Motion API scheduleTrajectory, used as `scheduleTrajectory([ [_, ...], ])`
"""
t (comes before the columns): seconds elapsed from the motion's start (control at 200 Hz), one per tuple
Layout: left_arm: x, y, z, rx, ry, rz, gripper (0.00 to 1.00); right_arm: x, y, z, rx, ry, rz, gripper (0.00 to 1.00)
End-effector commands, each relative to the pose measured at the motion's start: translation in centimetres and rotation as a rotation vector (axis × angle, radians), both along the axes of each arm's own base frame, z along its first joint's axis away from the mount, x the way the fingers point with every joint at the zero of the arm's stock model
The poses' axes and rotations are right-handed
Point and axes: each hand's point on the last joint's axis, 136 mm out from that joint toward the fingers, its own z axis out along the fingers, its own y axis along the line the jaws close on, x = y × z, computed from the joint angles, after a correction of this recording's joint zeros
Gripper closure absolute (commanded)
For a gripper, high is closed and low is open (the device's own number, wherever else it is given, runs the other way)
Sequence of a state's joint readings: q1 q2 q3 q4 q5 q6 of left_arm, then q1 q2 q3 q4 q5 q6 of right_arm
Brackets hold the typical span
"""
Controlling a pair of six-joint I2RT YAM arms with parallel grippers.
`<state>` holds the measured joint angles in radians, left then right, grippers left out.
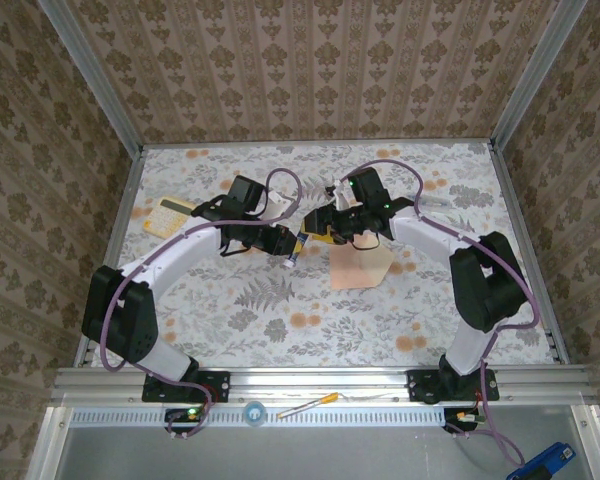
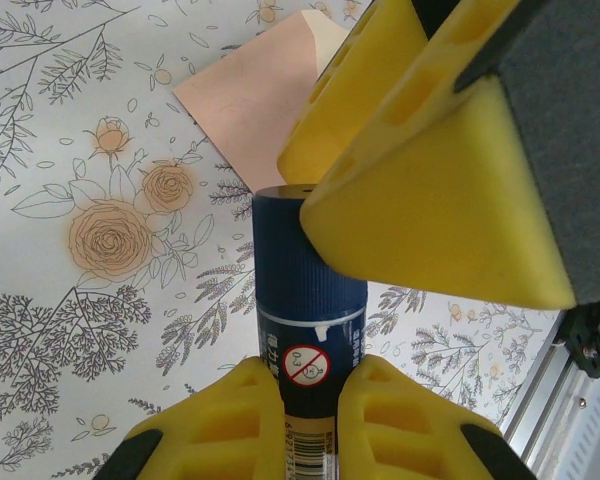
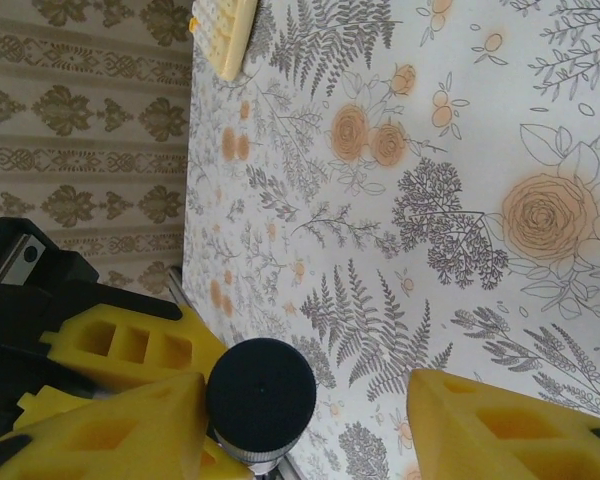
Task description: Place the letter into the envelope and seal it
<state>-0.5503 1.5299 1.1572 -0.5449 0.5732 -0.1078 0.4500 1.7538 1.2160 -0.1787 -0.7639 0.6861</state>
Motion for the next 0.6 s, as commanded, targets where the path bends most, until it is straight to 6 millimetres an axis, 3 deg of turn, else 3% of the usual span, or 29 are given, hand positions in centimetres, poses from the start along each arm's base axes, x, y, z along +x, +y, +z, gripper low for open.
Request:
scheduleTrajectory([
  [0.0, -0.30, -0.64, 1.95, -0.046, -0.046, -0.035, 0.92, 0.34, 1.01, 0.85, 0.044, -0.003, 0.023, 0.48],
  [0.595, -0.16, -0.72, 1.91, -0.045, -0.045, -0.035, 0.92, 0.30, 1.65, 0.84, 0.073, 0.010, 0.032, 0.63],
])
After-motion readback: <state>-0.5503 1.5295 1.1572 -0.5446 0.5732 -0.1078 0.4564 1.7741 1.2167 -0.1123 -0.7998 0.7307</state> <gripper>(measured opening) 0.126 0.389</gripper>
